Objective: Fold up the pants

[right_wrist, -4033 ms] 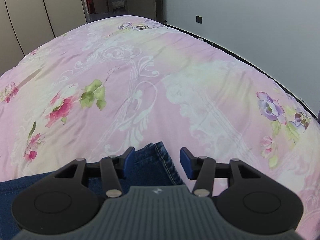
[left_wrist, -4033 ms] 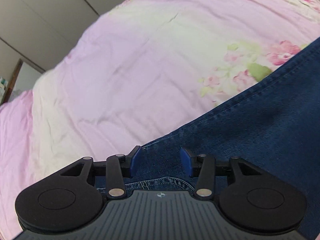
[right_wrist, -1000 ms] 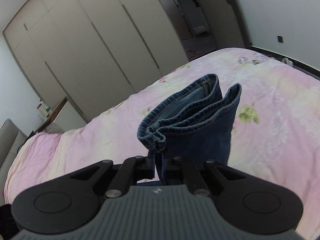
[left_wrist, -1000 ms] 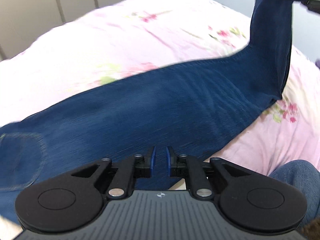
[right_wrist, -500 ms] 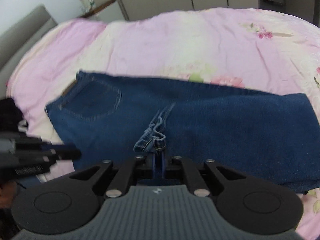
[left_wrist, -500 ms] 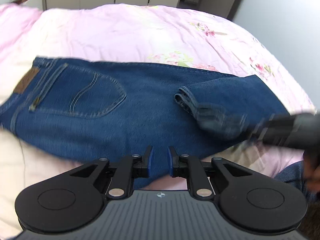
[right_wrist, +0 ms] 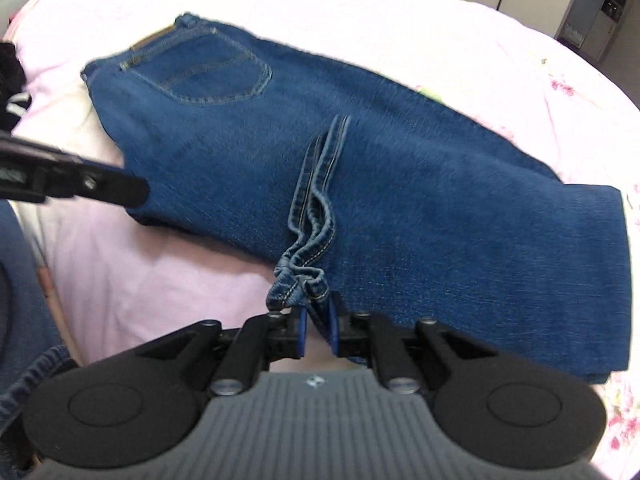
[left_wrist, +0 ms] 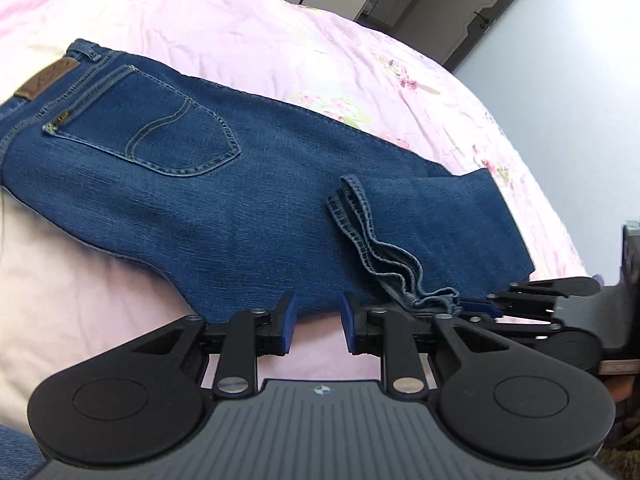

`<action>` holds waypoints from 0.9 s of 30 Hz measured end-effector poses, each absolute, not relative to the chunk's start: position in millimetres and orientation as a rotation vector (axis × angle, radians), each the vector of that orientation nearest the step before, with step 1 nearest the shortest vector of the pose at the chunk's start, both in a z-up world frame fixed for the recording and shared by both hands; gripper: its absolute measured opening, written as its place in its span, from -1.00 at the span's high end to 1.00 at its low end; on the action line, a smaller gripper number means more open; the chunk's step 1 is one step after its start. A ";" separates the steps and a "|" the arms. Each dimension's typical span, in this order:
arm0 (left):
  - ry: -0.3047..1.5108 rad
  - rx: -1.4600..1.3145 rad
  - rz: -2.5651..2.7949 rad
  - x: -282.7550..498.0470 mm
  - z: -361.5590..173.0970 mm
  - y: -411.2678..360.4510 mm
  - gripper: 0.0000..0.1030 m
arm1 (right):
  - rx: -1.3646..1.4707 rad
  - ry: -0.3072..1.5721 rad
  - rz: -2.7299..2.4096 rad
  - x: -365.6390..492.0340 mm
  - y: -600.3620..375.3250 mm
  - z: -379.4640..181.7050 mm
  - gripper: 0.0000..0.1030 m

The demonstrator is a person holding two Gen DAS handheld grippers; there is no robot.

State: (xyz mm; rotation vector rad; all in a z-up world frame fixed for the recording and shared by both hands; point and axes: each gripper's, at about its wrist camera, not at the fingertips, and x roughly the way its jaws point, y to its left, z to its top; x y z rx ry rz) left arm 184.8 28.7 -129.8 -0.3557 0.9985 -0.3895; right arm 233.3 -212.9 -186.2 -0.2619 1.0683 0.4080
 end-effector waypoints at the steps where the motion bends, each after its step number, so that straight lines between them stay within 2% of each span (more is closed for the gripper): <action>1: 0.996 -0.368 -0.397 186.7 -129.9 27.4 0.48 | -0.237 1.063 0.404 232.4 -216.5 -180.7 0.83; 4: 0.995 -0.413 -0.426 194.2 -132.8 22.8 0.46 | -0.171 1.065 0.398 231.5 -224.5 -171.7 0.81; 7: 1.000 -0.446 -0.425 199.8 -136.6 19.8 0.25 | -0.147 1.086 0.391 232.1 -226.4 -170.6 0.80; 11: 1.021 -0.430 -0.403 205.7 -141.9 14.9 0.23 | -0.170 1.116 0.390 228.1 -226.1 -172.1 0.75; 13: 1.033 -0.437 -0.400 209.2 -144.9 13.4 0.23 | -0.179 1.118 0.379 228.5 -226.4 -171.7 0.48; 14: 1.038 -0.438 -0.397 210.9 -146.5 12.3 0.23 | -0.182 1.122 0.376 228.2 -226.7 -172.9 -0.03; 15: 1.042 -0.436 -0.393 212.7 -147.5 11.3 0.23 | -0.179 1.126 0.385 227.6 -226.6 -174.4 -0.29; 20: 1.046 -0.471 -0.402 217.5 -151.1 10.7 0.13 | -0.192 1.106 0.420 224.8 -224.3 -179.0 -0.21; 22: 1.045 -0.516 -0.411 221.5 -154.4 8.9 0.08 | -0.169 1.089 0.412 229.2 -228.0 -179.3 0.08; 24: 1.055 -0.550 -0.423 227.1 -159.0 3.3 -0.01 | -0.171 1.082 0.387 235.2 -230.9 -181.8 0.50; 26: 1.071 -0.567 -0.434 233.0 -164.2 -5.2 -0.07 | -0.148 1.077 0.347 241.0 -236.4 -185.8 0.72; 27: 1.082 -0.574 -0.435 236.0 -167.3 -9.9 -0.14 | -0.131 1.073 0.330 243.9 -239.5 -187.2 0.73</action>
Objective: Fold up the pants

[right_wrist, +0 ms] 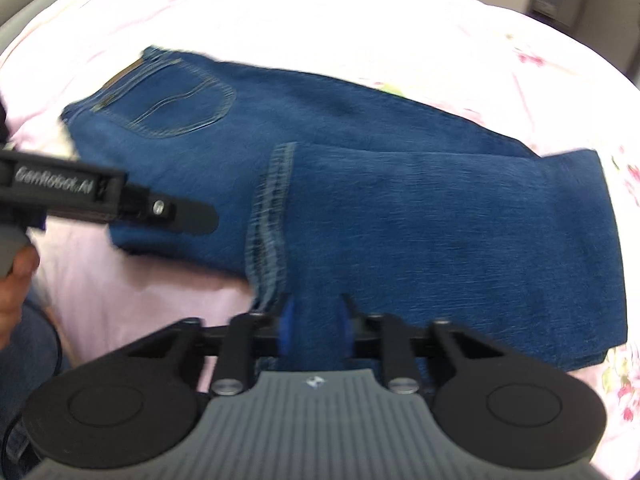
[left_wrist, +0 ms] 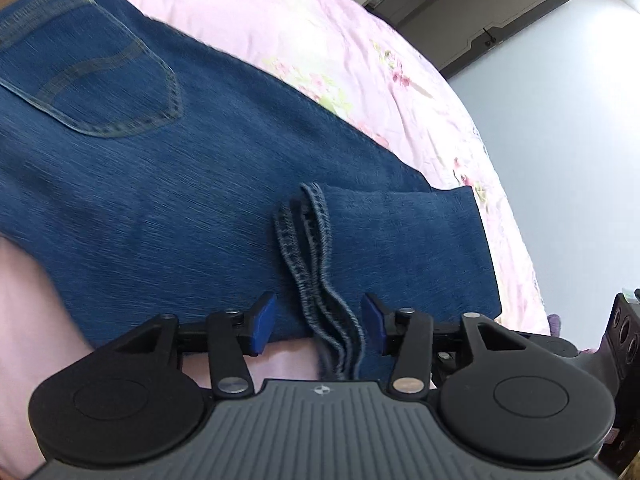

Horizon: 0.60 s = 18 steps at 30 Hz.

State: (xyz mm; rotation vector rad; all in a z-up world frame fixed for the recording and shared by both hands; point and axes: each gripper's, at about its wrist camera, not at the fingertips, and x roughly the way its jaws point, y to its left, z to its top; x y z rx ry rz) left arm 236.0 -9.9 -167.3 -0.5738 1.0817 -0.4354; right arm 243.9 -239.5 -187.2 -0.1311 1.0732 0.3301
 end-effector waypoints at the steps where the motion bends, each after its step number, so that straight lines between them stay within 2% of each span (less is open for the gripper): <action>1: 1.093 -0.584 -0.432 238.8 -171.0 -13.9 -0.19 | -0.120 1.068 0.313 246.7 -241.7 -188.8 0.73; 6: 1.169 -0.637 -0.414 251.5 -196.5 -35.5 -0.22 | -0.092 1.070 0.274 256.9 -252.1 -203.5 0.70; 13: 1.185 -0.633 -0.361 254.4 -210.7 -48.6 -0.20 | -0.019 1.086 0.302 267.4 -266.1 -218.9 0.66; 15: 1.171 -0.622 -0.345 253.4 -208.8 -56.7 0.03 | -0.015 1.090 0.309 270.6 -267.3 -223.4 0.66; 16: 1.162 -0.593 -0.320 251.8 -207.4 -60.7 0.20 | -0.012 1.089 0.312 272.8 -266.9 -225.6 0.66; 17: 1.151 -0.562 -0.288 249.8 -206.4 -63.4 0.47 | -0.009 1.088 0.313 273.9 -267.1 -226.7 0.66; 18: 1.143 -0.575 -0.284 248.4 -206.5 -63.6 0.63 | -0.007 1.088 0.315 274.6 -267.6 -227.4 0.68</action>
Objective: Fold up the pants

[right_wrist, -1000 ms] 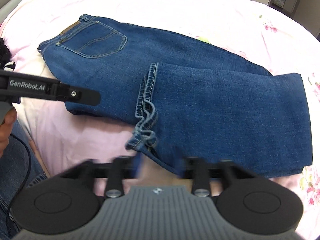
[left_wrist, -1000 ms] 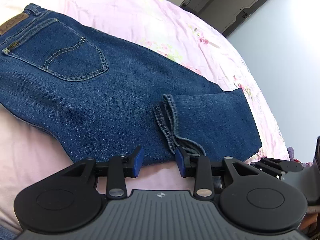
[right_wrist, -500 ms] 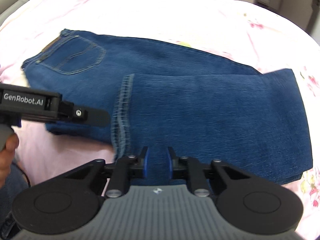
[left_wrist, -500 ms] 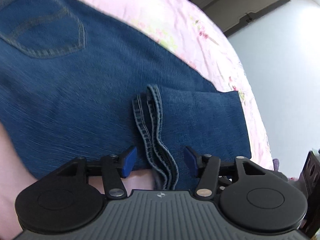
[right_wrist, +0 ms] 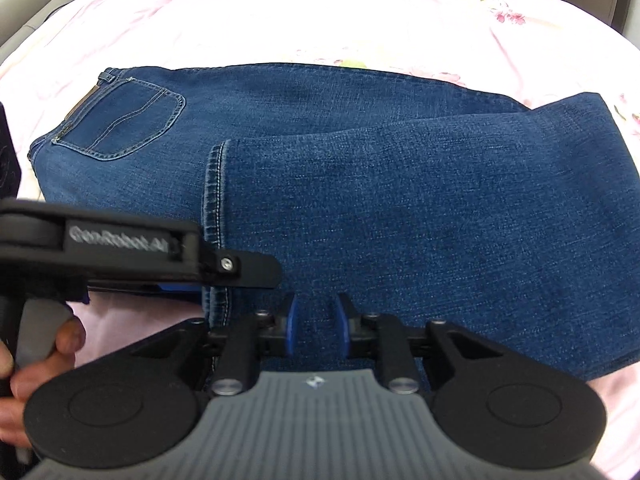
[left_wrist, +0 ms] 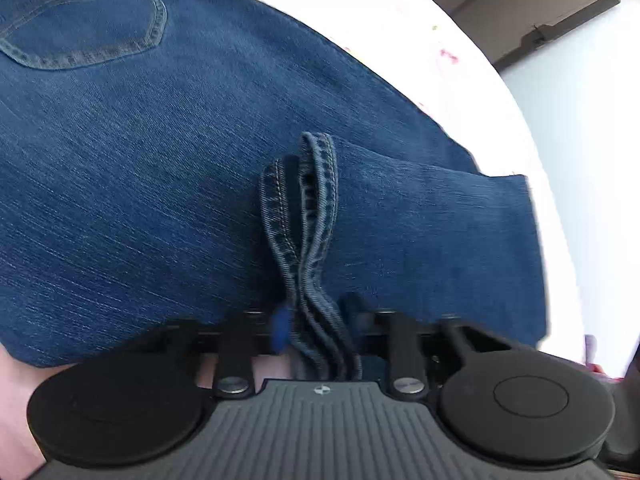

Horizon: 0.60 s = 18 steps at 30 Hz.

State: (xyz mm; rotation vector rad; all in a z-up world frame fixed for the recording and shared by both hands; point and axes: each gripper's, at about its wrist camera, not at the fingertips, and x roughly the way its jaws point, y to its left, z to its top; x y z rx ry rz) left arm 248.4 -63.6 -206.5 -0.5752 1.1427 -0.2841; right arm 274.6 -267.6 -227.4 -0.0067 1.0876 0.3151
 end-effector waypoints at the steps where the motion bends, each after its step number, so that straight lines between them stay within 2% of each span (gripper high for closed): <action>1: 1.133 -0.600 -0.290 246.7 -206.6 -62.6 0.69 | -0.004 1.087 0.317 274.0 -268.2 -227.8 0.68; 4: 1.093 -0.567 -0.291 240.4 -195.1 -66.5 0.74 | 0.009 1.085 0.313 273.2 -271.4 -225.6 0.68; 6: 1.025 -0.512 -0.308 234.9 -175.5 -72.7 0.78 | 0.019 1.072 0.300 269.3 -275.7 -220.2 0.52; 8: 0.967 -0.478 -0.330 229.5 -154.5 -76.8 0.79 | 0.023 1.053 0.283 267.1 -278.0 -215.2 0.45; 10: 0.920 -0.452 -0.337 225.2 -134.2 -76.9 0.87 | 0.030 1.033 0.268 262.9 -283.8 -208.3 0.43; 18: 0.759 -0.310 -0.268 216.6 -60.4 -32.2 0.88 | 0.033 0.967 0.242 251.8 -291.8 -175.3 0.35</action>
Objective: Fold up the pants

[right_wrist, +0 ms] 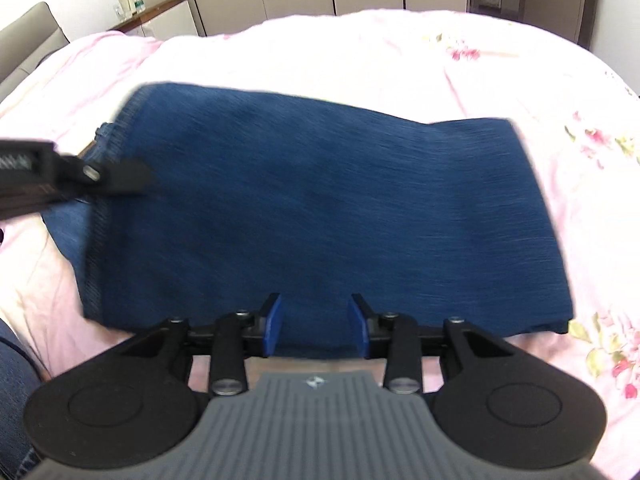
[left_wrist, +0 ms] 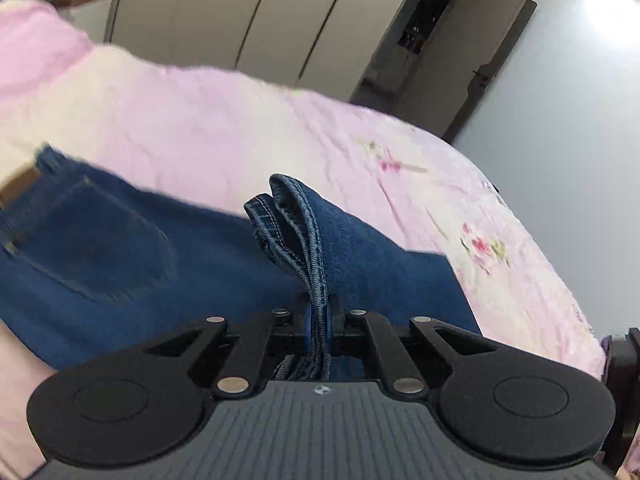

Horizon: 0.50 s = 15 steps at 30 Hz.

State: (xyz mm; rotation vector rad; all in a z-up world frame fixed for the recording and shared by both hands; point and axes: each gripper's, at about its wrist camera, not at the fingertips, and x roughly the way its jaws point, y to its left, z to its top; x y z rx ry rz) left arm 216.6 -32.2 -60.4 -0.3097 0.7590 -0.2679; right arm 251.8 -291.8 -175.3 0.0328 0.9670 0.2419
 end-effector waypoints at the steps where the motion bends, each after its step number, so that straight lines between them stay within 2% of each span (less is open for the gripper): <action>1: 0.742 -0.293 -0.253 216.8 -52.1 -22.6 0.88 | 0.029 0.959 0.241 251.1 -289.9 -171.7 0.35; 8: 0.668 -0.214 -0.103 225.7 -22.2 45.6 0.88 | 0.003 0.921 0.287 250.4 -264.4 -154.6 0.35; 12: 0.720 -0.186 -0.012 244.3 -45.3 78.4 0.88 | -0.026 0.932 0.307 255.0 -250.5 -155.0 0.34; 15: 0.801 -0.186 0.039 263.3 -82.6 92.3 0.88 | -0.048 0.951 0.306 266.5 -237.4 -158.2 0.34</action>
